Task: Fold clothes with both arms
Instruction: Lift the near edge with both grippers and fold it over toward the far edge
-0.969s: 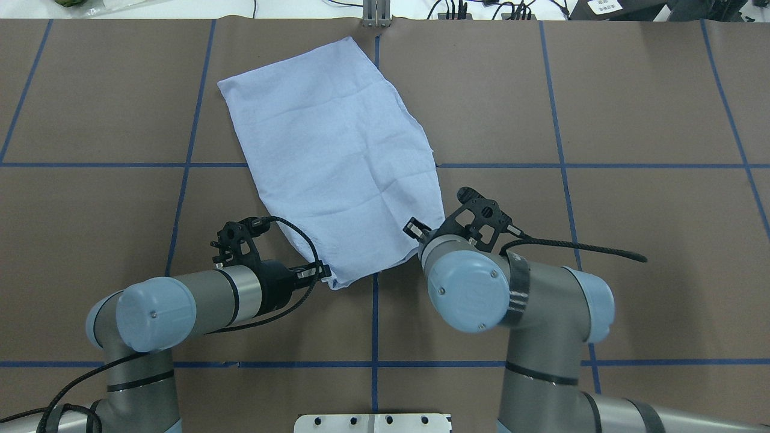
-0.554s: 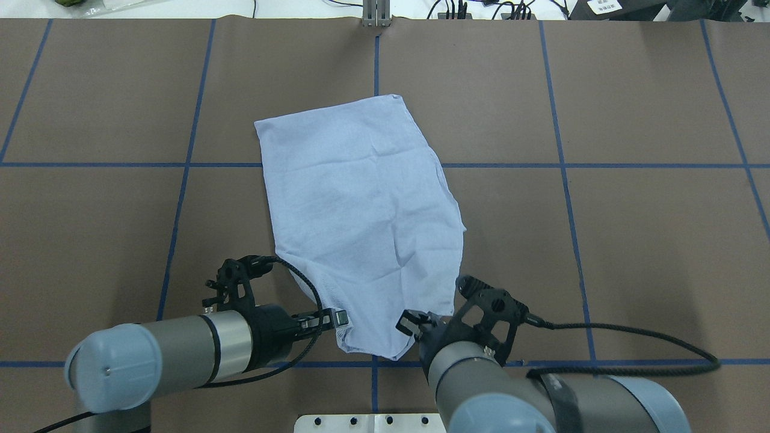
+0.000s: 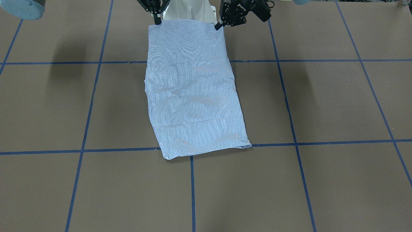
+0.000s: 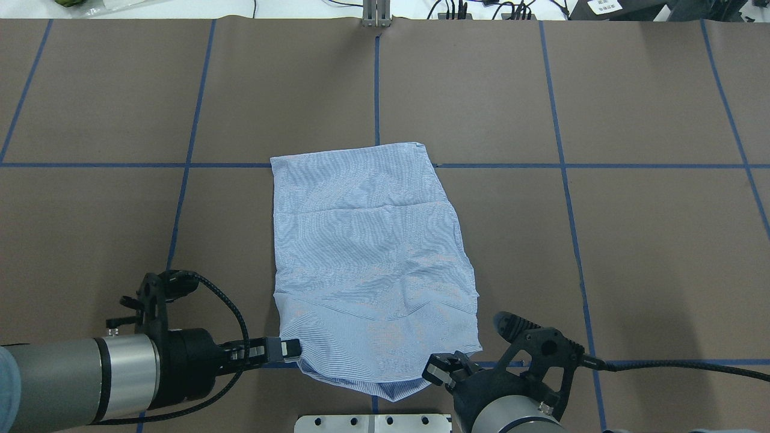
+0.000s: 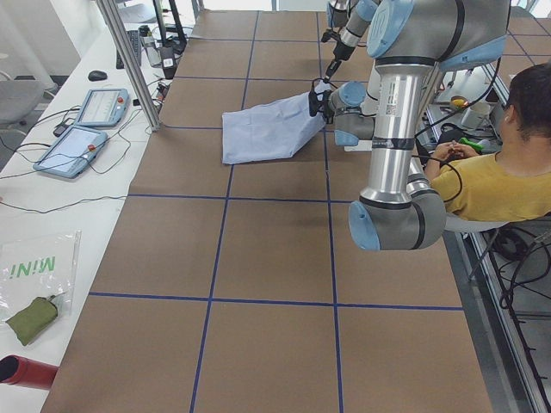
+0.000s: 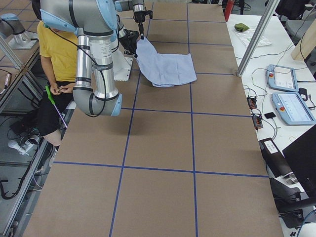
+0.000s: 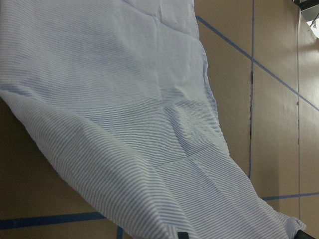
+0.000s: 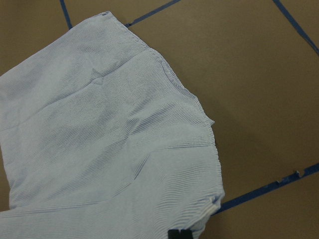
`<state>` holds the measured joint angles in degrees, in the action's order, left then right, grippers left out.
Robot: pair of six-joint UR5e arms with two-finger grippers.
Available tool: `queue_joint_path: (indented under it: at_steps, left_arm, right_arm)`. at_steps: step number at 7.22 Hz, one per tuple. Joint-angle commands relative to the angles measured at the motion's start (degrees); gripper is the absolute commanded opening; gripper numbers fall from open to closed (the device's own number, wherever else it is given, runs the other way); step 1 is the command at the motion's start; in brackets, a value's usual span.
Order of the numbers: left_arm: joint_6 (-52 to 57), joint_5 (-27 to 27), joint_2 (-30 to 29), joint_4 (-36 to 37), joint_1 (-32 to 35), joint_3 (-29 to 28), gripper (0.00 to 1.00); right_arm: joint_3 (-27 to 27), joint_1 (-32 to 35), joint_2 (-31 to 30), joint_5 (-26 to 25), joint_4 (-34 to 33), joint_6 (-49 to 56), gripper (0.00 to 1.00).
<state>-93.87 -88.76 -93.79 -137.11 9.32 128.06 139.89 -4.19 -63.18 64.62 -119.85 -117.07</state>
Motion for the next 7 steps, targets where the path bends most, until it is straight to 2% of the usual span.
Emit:
queue_joint_path:
  at_steps: [1, 3, 5, 6, 7]
  left_arm:
    - [0.09, -2.28, -2.96, 4.63, 0.52, 0.62, 0.00]
    - [0.61, -2.29, -7.26, 10.69, 4.37, 0.26, 0.00]
    - [3.40, -2.38, -14.63, 21.83, 9.46, 0.00, 0.00]
    - [5.08, -2.47, -14.93, 23.28, 12.19, -0.35, 0.00]
    - [7.62, -2.47, -15.11, 23.29, 15.09, -3.05, 0.00]
  right_arm:
    - [-1.89, 2.94, 1.12, -0.02, -0.47, 0.78, 0.00]
    - [-5.94, 9.34, 5.42, 0.33, -0.12, 5.07, 0.00]
    - [-6.12, 14.10, 8.15, 0.50, -0.12, 8.59, 0.00]
    - [-6.47, 16.12, 8.60, 0.50, -0.03, 10.61, 0.00]
    - [-9.00, 18.23, 8.69, 0.50, 1.80, 11.85, 0.00]
